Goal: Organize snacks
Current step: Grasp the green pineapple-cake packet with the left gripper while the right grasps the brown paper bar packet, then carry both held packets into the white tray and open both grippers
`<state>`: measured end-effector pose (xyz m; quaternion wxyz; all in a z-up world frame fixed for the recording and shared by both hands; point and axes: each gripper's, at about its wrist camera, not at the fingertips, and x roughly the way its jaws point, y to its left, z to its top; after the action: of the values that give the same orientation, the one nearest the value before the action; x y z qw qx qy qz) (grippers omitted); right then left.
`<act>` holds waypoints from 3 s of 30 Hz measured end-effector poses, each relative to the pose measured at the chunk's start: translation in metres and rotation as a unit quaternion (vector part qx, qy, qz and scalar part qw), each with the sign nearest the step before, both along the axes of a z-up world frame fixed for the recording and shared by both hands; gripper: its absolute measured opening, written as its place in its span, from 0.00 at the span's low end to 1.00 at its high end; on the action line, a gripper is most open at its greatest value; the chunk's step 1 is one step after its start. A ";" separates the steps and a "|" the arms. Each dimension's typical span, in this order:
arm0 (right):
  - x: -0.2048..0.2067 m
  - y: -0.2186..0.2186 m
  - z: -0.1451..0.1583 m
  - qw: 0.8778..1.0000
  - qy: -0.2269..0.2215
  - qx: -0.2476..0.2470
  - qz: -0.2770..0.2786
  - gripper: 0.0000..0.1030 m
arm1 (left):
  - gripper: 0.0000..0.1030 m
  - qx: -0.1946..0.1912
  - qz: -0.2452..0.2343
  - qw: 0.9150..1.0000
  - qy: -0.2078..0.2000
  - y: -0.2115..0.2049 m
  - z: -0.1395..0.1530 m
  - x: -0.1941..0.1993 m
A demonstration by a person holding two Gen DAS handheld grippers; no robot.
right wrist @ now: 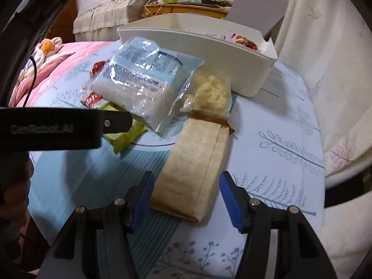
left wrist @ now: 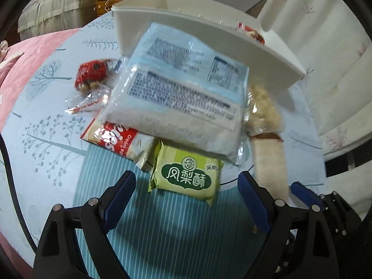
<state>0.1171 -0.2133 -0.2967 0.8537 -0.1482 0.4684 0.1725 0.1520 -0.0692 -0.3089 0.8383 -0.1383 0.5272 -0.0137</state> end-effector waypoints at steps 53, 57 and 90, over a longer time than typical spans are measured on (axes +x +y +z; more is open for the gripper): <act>0.033 -0.048 0.004 0.962 0.249 0.087 -0.063 0.53 | 0.49 0.015 0.037 0.999 -0.011 -0.026 0.098 -0.038; 0.038 -0.058 0.010 0.955 0.265 0.099 -0.089 0.52 | 0.49 0.017 0.032 0.999 -0.022 -0.023 0.121 -0.038; 0.124 -0.089 0.120 0.937 0.121 0.220 -0.241 0.52 | 0.49 0.035 -0.080 0.996 -0.005 0.050 0.210 0.121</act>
<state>0.2409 -0.3021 -0.1764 0.8176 0.1828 0.5405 0.0768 0.2730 -0.0194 -0.0985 0.8413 -0.0661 0.5328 -0.0626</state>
